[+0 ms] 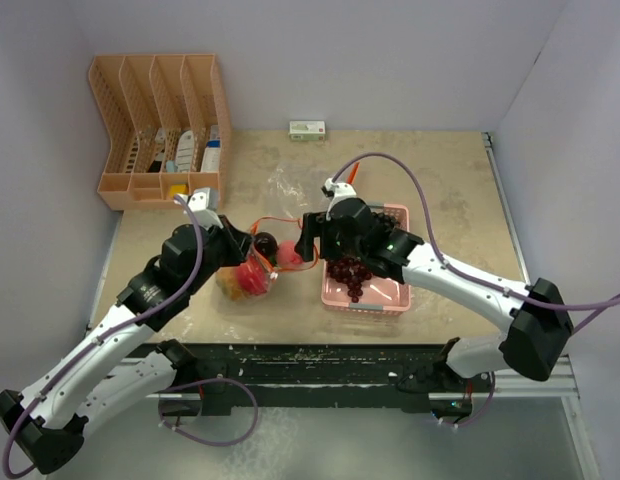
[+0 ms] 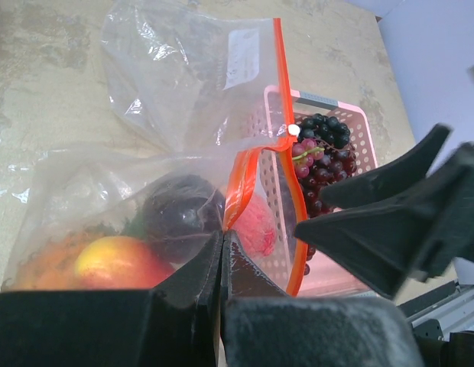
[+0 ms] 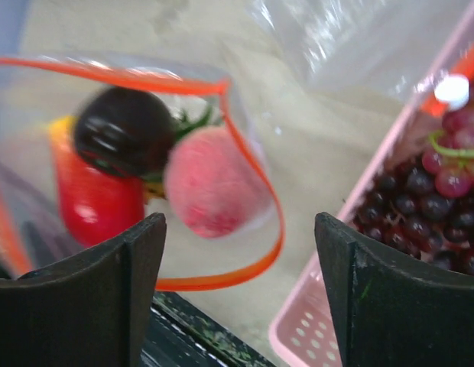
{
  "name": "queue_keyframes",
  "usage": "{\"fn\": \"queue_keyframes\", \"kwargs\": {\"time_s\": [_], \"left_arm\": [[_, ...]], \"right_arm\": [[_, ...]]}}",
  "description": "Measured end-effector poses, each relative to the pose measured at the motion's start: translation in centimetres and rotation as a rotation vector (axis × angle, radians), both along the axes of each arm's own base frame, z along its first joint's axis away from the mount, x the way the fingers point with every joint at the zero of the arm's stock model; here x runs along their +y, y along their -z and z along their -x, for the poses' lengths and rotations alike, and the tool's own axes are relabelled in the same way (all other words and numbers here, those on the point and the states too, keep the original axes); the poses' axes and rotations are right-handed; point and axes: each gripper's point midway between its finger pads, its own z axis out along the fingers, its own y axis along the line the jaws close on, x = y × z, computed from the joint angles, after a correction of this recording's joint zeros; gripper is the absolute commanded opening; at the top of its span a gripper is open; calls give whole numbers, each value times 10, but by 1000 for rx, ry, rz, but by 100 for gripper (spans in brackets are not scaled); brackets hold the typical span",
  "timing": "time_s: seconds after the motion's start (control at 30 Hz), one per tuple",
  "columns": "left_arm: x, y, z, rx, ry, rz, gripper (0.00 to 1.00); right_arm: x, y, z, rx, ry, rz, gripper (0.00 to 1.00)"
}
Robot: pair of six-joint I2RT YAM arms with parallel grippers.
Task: Place the food in the zip-top bag and seal the zipper
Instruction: Place the fake fruit in the zipper food storage bag, then zip the zipper food storage bag at the center of the board.
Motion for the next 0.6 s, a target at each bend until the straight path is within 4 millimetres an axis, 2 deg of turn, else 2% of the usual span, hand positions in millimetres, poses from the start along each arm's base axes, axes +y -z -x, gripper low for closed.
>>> {"fn": "queue_keyframes", "kwargs": {"time_s": [0.13,0.2,0.23,0.3,0.47,0.6], "left_arm": [[1,1,1,4,0,-3,0],[1,1,1,4,1,-3,0],[1,0,1,4,1,-3,0],[1,0,2,3,1,-3,0],[2,-1,3,1,3,-3,0],[-4,-2,4,-5,38,0,0]], "right_arm": [[-9,43,3,83,16,78,53],[-8,53,4,102,13,90,34],[-8,56,4,103,11,93,18],[-5,56,2,98,4,84,0],[4,37,-1,74,-7,37,0],[8,-6,-5,1,-7,-43,0]]}}
